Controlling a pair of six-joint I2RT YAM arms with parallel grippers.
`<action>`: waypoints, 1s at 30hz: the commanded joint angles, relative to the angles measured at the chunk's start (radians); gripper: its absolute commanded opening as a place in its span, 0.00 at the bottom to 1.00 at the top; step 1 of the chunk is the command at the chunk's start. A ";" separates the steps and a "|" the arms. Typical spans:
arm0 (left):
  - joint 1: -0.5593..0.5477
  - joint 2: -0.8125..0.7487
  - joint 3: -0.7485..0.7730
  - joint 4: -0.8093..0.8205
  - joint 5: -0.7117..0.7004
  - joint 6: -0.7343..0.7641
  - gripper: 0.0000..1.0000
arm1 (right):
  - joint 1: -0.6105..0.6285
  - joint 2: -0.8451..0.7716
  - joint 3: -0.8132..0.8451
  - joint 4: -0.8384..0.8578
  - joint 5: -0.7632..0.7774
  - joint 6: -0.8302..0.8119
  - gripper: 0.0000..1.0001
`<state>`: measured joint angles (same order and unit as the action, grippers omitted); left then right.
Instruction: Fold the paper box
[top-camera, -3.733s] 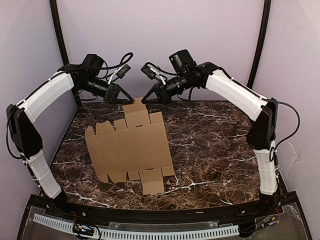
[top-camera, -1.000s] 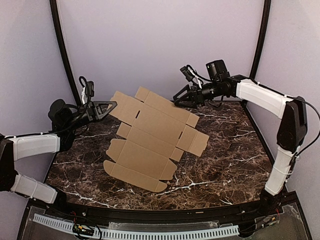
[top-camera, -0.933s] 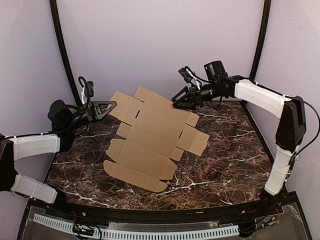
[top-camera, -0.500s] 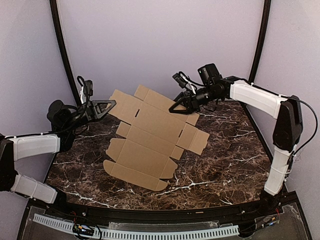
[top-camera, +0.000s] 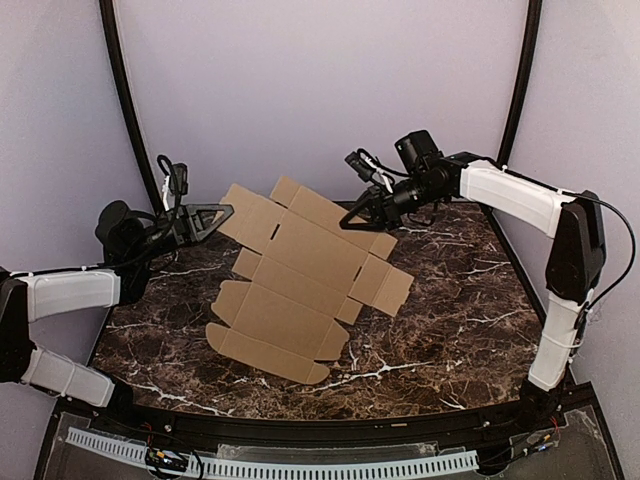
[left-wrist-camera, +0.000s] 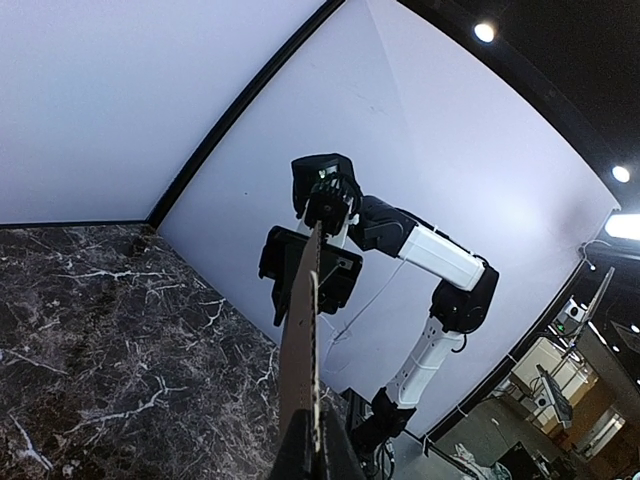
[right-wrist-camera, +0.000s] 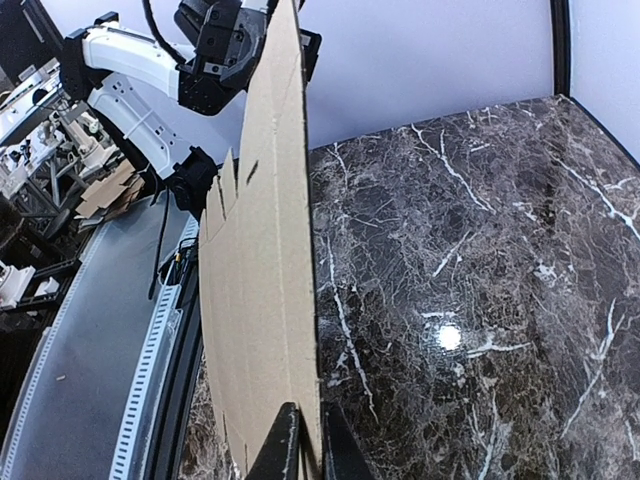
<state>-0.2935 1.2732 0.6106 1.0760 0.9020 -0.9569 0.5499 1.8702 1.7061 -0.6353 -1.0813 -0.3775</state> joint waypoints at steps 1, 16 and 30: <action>0.004 -0.002 -0.012 0.007 0.023 0.013 0.01 | 0.013 -0.036 0.021 -0.037 -0.034 -0.039 0.00; 0.022 -0.075 0.061 -0.530 -0.094 0.298 0.54 | 0.029 -0.042 0.033 -0.105 0.092 -0.045 0.00; 0.019 -0.161 0.215 -1.164 -0.424 0.510 0.74 | 0.137 0.069 0.055 -0.121 0.484 0.045 0.00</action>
<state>-0.2775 1.1416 0.7643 0.1329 0.5823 -0.5224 0.6693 1.8874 1.7393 -0.7563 -0.7189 -0.3744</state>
